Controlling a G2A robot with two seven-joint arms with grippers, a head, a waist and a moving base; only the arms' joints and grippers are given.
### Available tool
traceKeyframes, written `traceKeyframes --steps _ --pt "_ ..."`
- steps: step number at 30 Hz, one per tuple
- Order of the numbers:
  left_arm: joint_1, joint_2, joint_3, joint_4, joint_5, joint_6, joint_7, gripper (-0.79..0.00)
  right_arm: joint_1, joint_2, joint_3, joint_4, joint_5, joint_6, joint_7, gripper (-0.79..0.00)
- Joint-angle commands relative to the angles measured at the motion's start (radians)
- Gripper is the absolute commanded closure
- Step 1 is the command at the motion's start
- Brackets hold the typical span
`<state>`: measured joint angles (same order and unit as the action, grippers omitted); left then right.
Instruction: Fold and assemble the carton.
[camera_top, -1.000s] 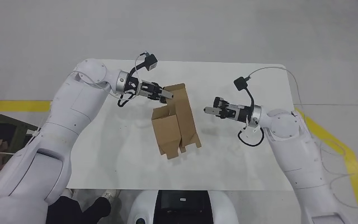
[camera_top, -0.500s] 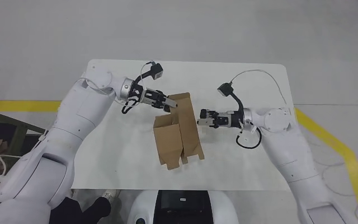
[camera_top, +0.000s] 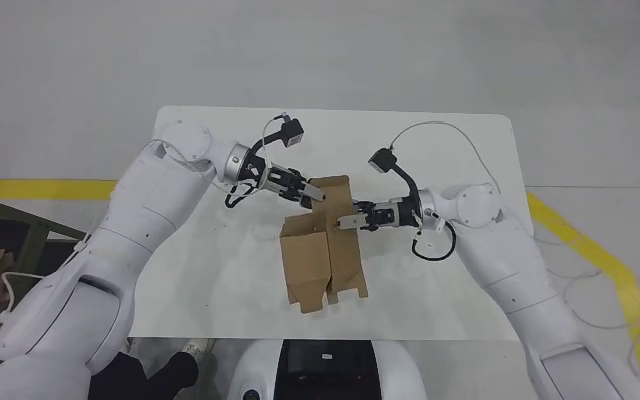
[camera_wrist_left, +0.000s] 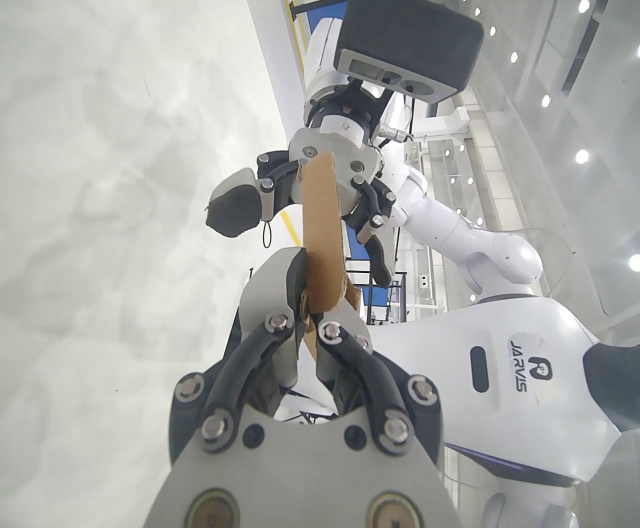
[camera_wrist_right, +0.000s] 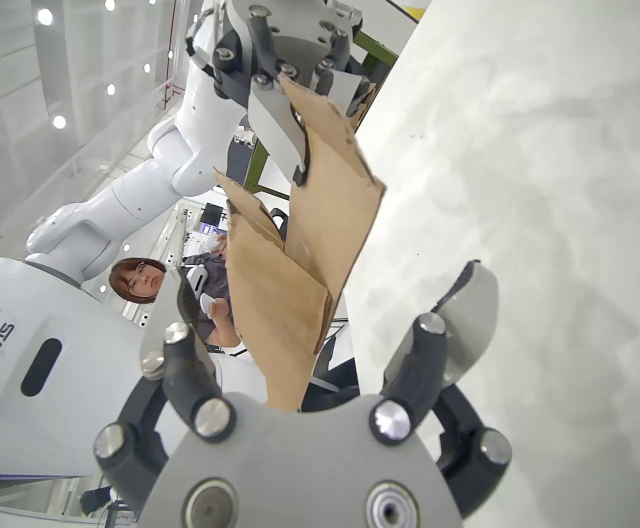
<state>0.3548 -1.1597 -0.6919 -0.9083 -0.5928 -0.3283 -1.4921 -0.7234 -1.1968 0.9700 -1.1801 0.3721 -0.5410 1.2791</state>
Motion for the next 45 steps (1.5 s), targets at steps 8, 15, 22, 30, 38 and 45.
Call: traceKeyframes --steps 8,15,22,30,38,45 --pt "0.001 0.011 -0.003 -0.003 -0.013 -0.003 0.003 0.0 0.024 0.003 -0.047 0.015 0.015 0.0 0.0 -0.065" --pt "0.004 0.018 -0.001 -0.015 -0.027 -0.003 0.003 0.0 0.042 0.006 -0.081 0.029 0.041 -0.003 -0.003 0.0" --pt "0.001 0.033 -0.019 -0.019 -0.045 -0.005 0.005 -0.785 0.053 0.013 -0.099 0.026 0.084 -0.005 -0.005 0.0" --pt "0.011 0.068 -0.093 0.037 -0.051 -0.05 0.05 -0.785 0.036 0.031 -0.056 0.04 0.214 0.0 0.0 0.0" --pt "0.036 0.091 -0.159 0.068 -0.054 -0.077 0.077 -0.785 -0.004 0.064 0.056 0.003 0.198 0.076 -0.056 0.0" --pt "0.051 0.093 -0.165 0.031 0.011 -0.053 0.133 -0.785 -0.073 0.089 0.142 -0.076 0.17 0.154 -0.139 0.0"
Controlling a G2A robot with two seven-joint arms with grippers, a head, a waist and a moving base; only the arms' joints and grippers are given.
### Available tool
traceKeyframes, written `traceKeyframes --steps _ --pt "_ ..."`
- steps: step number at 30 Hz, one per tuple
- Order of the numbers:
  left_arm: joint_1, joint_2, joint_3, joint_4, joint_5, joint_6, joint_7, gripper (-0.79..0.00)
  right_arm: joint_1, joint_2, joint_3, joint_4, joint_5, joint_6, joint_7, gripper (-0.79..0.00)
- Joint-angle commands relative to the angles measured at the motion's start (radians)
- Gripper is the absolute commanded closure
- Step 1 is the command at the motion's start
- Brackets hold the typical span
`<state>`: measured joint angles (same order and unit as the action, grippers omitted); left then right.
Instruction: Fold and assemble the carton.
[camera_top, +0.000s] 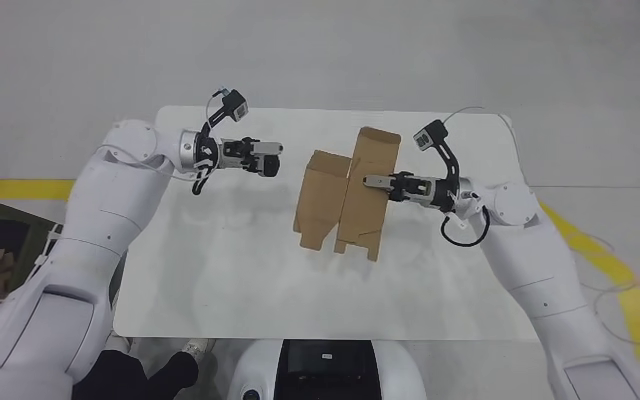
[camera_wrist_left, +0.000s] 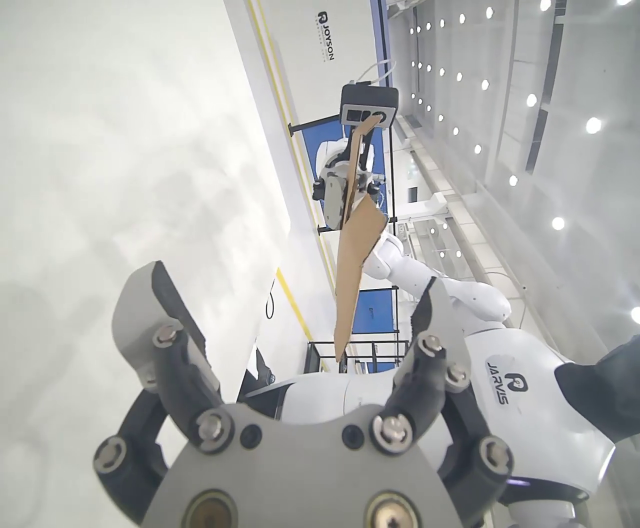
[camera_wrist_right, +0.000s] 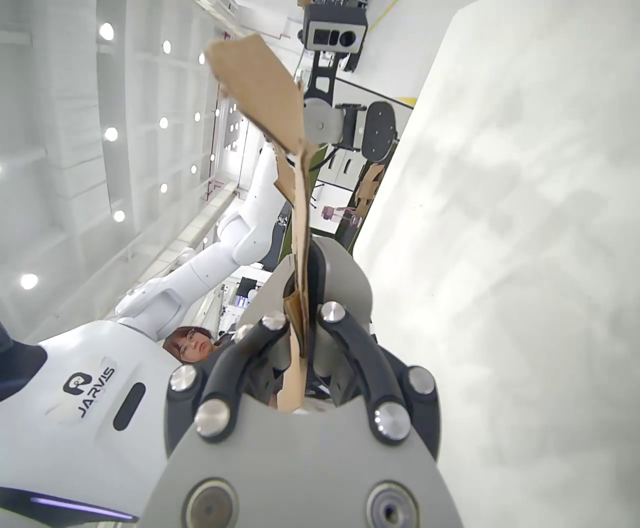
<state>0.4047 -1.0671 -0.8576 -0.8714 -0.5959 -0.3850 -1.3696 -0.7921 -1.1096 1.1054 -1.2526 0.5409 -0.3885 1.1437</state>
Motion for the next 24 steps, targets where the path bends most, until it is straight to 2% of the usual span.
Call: traceKeyframes --steps 1,5,21,24 --pt "0.004 0.001 0.0 -0.015 0.025 0.009 0.021 -0.785 -0.008 0.003 0.012 -0.011 -0.007 0.001 -0.007 0.0" --pt "0.008 0.004 -0.003 -0.048 0.069 0.027 0.038 -0.785 -0.008 0.003 0.012 -0.011 -0.007 0.001 -0.007 0.0" --pt "0.008 0.004 -0.003 -0.048 0.069 0.027 0.038 -0.785 -0.008 0.003 0.012 -0.011 -0.007 0.001 -0.007 0.0" --pt "0.035 0.004 -0.005 -0.082 0.076 0.045 0.077 -0.785 -0.022 0.003 0.013 -0.024 -0.023 0.072 -0.068 0.0"
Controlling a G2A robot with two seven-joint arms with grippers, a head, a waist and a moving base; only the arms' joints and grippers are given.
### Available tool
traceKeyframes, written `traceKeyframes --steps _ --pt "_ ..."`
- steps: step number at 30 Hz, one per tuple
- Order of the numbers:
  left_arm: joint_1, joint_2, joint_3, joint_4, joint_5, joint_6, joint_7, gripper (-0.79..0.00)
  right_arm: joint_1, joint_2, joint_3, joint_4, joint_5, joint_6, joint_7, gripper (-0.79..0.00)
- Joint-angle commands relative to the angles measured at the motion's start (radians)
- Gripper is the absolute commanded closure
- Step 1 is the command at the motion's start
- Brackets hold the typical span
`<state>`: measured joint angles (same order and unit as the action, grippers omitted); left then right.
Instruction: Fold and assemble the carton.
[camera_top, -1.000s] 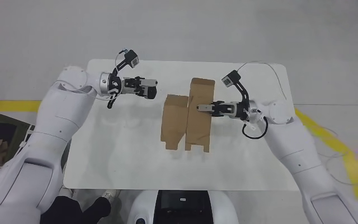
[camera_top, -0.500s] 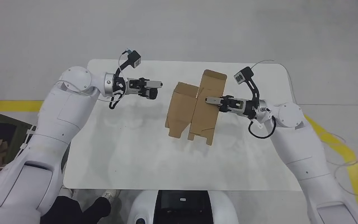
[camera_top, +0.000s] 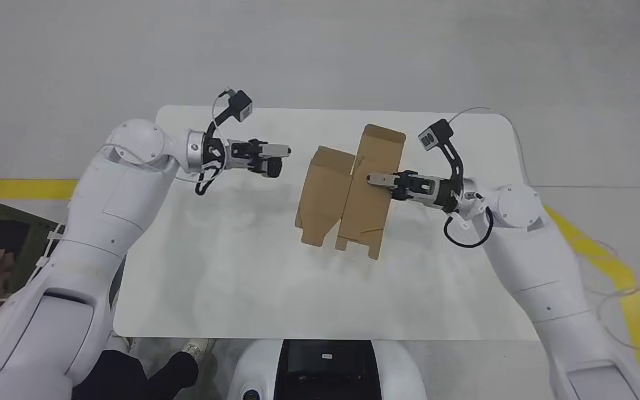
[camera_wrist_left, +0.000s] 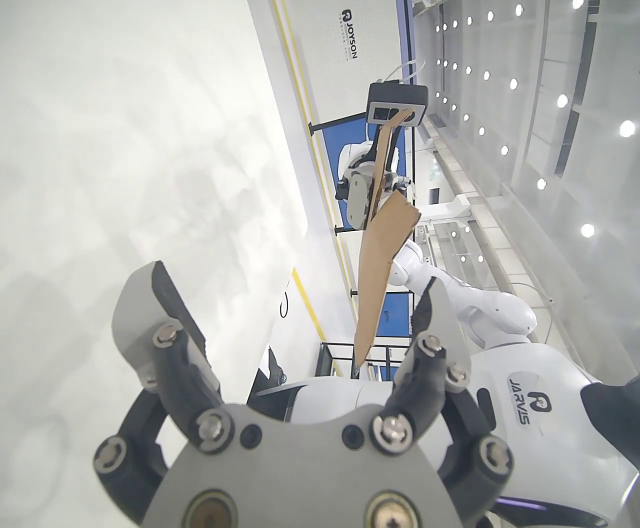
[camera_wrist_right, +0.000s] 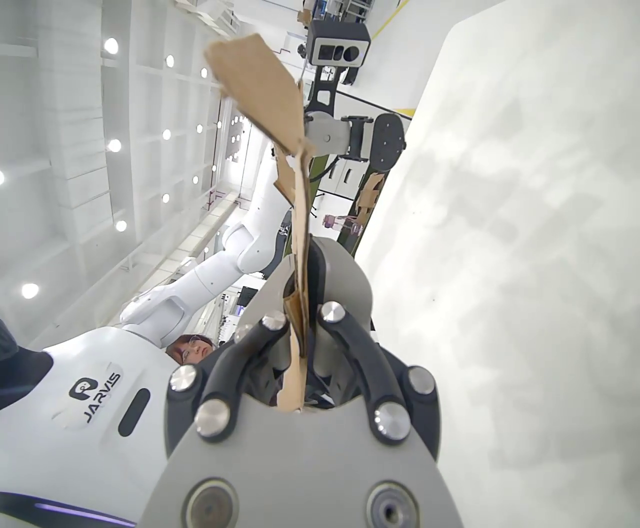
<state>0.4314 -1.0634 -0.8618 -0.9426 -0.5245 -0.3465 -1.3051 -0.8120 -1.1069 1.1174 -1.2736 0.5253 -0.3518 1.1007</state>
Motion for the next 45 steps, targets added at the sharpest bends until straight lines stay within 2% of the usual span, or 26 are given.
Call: traceKeyframes --steps 1,3,8,16,19,24,35,37,38,45 --pt "0.014 0.001 -0.003 -0.019 0.007 0.016 0.019 -0.785 -0.002 0.001 0.004 -0.01 -0.012 0.07 -0.053 0.0" --pt "0.025 0.002 -0.012 -0.031 0.0 0.03 0.038 -0.785 -0.002 -0.001 0.012 -0.02 0.04 0.153 -0.084 0.0" --pt "0.056 0.001 -0.035 -0.047 -0.033 0.067 0.121 -0.785 -0.018 0.0 0.034 -0.086 0.025 0.293 -0.233 0.0" --pt "0.094 -0.013 -0.048 -0.072 -0.093 0.096 0.213 -0.785 -0.138 0.003 0.06 -0.335 -0.042 0.485 -0.543 0.0" --pt "0.101 -0.02 -0.048 -0.078 -0.103 0.096 0.234 -0.785 -0.179 -0.001 0.05 -0.397 -0.068 0.513 -0.638 0.0" --pt "0.106 -0.029 -0.044 -0.079 -0.106 0.108 0.243 -0.785 -0.207 -0.01 0.036 -0.426 -0.063 0.529 -0.717 0.0" --pt "0.095 -0.051 -0.03 -0.063 -0.103 0.129 0.229 -0.785 -0.204 -0.026 0.019 -0.416 -0.058 0.535 -0.748 0.0" --pt "0.094 -0.055 -0.03 -0.057 -0.107 0.126 0.228 -0.591 -0.203 -0.027 0.019 -0.414 -0.068 0.537 -0.75 0.0" --pt "0.093 -0.057 -0.03 -0.054 -0.107 0.125 0.227 -0.376 -0.203 -0.027 0.02 -0.413 -0.073 0.539 -0.752 0.0" --pt "0.09 -0.066 -0.034 -0.041 -0.111 0.13 0.209 -0.228 -0.204 -0.033 0.021 -0.412 -0.088 0.536 -0.756 0.0"
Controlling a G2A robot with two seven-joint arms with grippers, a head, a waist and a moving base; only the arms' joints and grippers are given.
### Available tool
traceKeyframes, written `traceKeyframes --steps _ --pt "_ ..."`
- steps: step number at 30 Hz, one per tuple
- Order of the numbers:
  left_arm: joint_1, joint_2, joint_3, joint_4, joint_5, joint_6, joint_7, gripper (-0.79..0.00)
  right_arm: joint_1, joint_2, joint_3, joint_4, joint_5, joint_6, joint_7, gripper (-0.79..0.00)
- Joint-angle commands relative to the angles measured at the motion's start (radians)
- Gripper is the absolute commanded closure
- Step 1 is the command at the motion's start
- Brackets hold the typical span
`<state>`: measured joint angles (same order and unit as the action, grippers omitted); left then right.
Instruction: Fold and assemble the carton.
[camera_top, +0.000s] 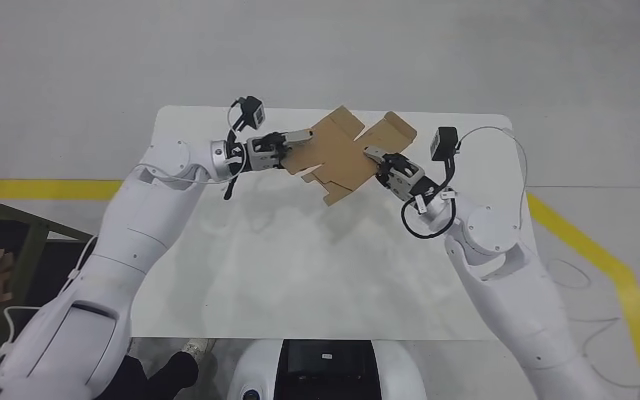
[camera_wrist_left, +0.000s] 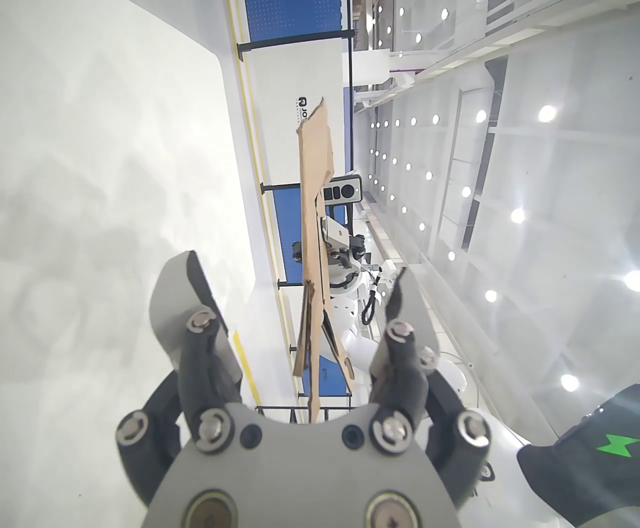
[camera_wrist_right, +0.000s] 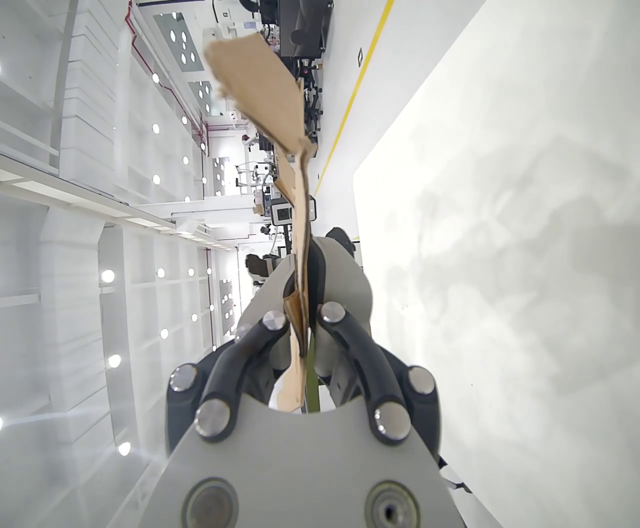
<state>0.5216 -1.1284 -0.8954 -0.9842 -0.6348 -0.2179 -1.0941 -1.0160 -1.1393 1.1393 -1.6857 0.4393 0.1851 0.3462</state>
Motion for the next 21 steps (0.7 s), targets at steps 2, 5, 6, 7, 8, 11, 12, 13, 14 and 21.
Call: traceKeyframes --steps 2,5,6,7,8,11,12,13,14,21 --pt "0.0 -0.003 -0.001 0.004 -0.001 0.005 -0.008 -0.209 0.0 -0.002 -0.001 0.0 -0.008 -0.002 -0.003 0.0" --pt "-0.001 -0.006 -0.004 0.008 -0.001 0.009 -0.014 -0.071 -0.001 -0.005 0.0 0.001 -0.016 -0.006 -0.008 0.0" --pt "-0.001 -0.007 -0.005 0.01 -0.001 0.01 -0.015 -0.037 -0.001 -0.006 0.001 0.0 -0.019 -0.007 -0.011 0.0" --pt "-0.001 -0.008 -0.006 0.011 -0.001 0.011 -0.016 0.0 -0.002 -0.006 0.002 -0.001 -0.022 -0.008 -0.014 0.0" --pt "-0.001 -0.009 -0.007 0.012 -0.001 0.012 -0.017 0.0 -0.003 -0.007 0.002 -0.002 -0.025 -0.008 -0.013 0.0" --pt "0.0 -0.012 -0.011 0.014 0.001 0.014 -0.02 0.0 -0.003 -0.008 -0.001 -0.006 -0.043 -0.009 0.009 -0.068" --pt "0.001 -0.012 -0.013 0.013 0.0 0.013 -0.022 0.0 0.0 -0.007 -0.005 -0.008 -0.061 -0.008 0.031 -0.785" --pt "0.002 -0.013 -0.015 0.013 0.0 0.013 -0.023 0.0 0.001 -0.007 -0.006 -0.005 -0.066 -0.008 0.048 -0.785" --pt "0.003 -0.013 -0.017 0.014 -0.001 0.014 -0.025 0.0 0.001 -0.007 -0.004 -0.004 -0.066 -0.01 0.055 -0.785" --pt "0.011 -0.009 -0.047 0.011 0.004 0.016 -0.03 0.0 -0.011 -0.004 0.043 0.02 -0.04 -0.05 0.099 -0.785"
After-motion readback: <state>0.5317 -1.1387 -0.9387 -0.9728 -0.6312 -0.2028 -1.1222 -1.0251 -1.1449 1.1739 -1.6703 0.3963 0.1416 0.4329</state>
